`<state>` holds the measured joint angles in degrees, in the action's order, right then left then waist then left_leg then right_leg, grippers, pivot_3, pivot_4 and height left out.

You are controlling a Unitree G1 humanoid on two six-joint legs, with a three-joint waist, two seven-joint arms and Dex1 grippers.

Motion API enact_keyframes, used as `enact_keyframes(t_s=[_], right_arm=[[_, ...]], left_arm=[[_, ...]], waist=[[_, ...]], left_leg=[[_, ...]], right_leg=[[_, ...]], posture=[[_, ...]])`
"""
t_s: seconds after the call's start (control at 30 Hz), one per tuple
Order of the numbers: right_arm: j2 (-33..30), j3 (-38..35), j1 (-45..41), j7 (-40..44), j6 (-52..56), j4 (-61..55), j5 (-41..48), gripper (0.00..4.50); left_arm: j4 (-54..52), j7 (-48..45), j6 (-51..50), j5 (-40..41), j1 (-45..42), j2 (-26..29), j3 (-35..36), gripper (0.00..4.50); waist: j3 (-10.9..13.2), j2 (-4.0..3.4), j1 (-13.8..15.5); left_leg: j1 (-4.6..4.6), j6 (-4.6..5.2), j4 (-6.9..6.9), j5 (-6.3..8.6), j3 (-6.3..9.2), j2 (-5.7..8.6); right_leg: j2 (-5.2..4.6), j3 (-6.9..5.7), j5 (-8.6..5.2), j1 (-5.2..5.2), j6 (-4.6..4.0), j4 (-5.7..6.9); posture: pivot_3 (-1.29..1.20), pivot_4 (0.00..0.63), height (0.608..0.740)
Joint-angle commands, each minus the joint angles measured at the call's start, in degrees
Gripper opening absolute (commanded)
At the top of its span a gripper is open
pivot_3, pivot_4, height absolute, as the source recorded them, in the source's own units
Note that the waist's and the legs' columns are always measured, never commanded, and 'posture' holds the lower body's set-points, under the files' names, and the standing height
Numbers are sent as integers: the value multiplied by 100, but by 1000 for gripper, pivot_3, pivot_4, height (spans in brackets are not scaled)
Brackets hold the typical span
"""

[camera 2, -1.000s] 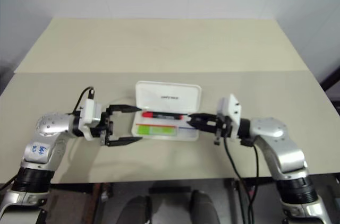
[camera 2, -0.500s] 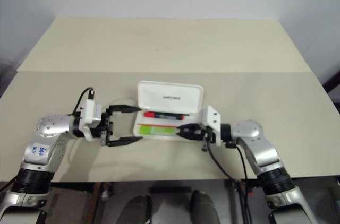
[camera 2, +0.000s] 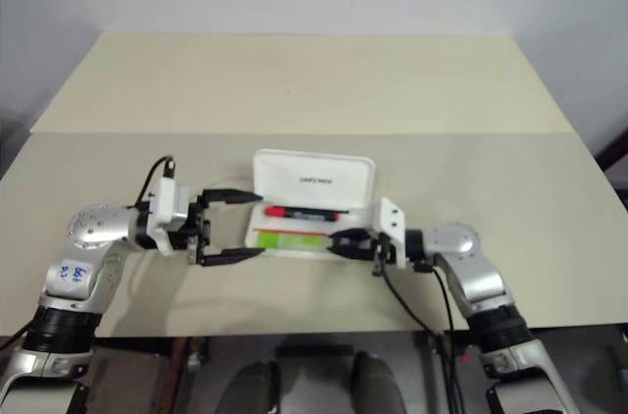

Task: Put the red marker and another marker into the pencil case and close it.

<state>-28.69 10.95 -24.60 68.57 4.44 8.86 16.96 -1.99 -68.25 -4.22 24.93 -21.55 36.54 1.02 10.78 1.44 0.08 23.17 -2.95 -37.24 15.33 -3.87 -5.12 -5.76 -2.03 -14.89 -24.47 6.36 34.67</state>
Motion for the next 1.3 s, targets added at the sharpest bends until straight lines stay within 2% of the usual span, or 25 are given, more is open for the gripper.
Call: enact_keyframes(t_s=[0.03, 0.2, 0.53, 0.77, 0.9, 1.23, 1.3], right_arm=[[-24, -150, -261, 128, -235, 124, 22, 2466], [-33, -204, -468, 199, -387, 252, 49, 4383], [-146, -556, -246, -12, 414, -1007, 751, 4451], [-923, -1585, 408, -298, 863, -1896, 1155, 4451], [-1262, -2123, 757, -505, 823, -2042, 1142, 4500], [-1420, -2417, 1138, -745, 674, -2179, 1039, 4500], [-1423, -2410, 1150, -756, 652, -2180, 1031, 4500]], left_arm=[[-175, 17, 11, 31, -79, -8, 9, 4500], [-167, 18, 6, 28, -102, -8, 11, 4500], [-153, 56, 20, 50, -68, 26, 111, 4500], [12, 102, 41, 209, 34, 46, 404, 4500], [118, 64, 52, 291, 104, -4, 518, 3554], [356, 103, 277, 284, 133, -165, 611, 122], [394, 183, 347, 249, 119, -206, 650, 17]], waist=[[0, 0, -5], [0, 0, -11], [0, 0, 7], [0, 0, 103], [0, 0, 130], [-1, 1, 127], [-1, 1, 128]], left_leg=[[0, 0, 0, 0, 0, 0], [-1, -1, 0, -1, 0, 0], [2, -1, 3, -1, 0, 0], [1, -1, 0, 1, 0, 0], [-2, -2, 0, 0, 0, -1], [-2, -1, -3, 0, 0, 0], [-2, -1, -4, 0, 0, 0]], right_leg=[[0, 0, 0, 0, 0, 1], [0, 0, 0, 0, 0, 3], [1, 0, 1, 0, 2, 16], [1, 1, 0, 0, 1, -4], [1, 1, 0, 0, 0, -2], [1, 2, 1, 0, 1, -1], [1, 2, 1, 1, 1, 0]], posture=[[0, 150, 740], [0, 150, 740], [0, 150, 740], [0, 150, 740], [0, 150, 740], [0, 150, 740], [0, 150, 740]])
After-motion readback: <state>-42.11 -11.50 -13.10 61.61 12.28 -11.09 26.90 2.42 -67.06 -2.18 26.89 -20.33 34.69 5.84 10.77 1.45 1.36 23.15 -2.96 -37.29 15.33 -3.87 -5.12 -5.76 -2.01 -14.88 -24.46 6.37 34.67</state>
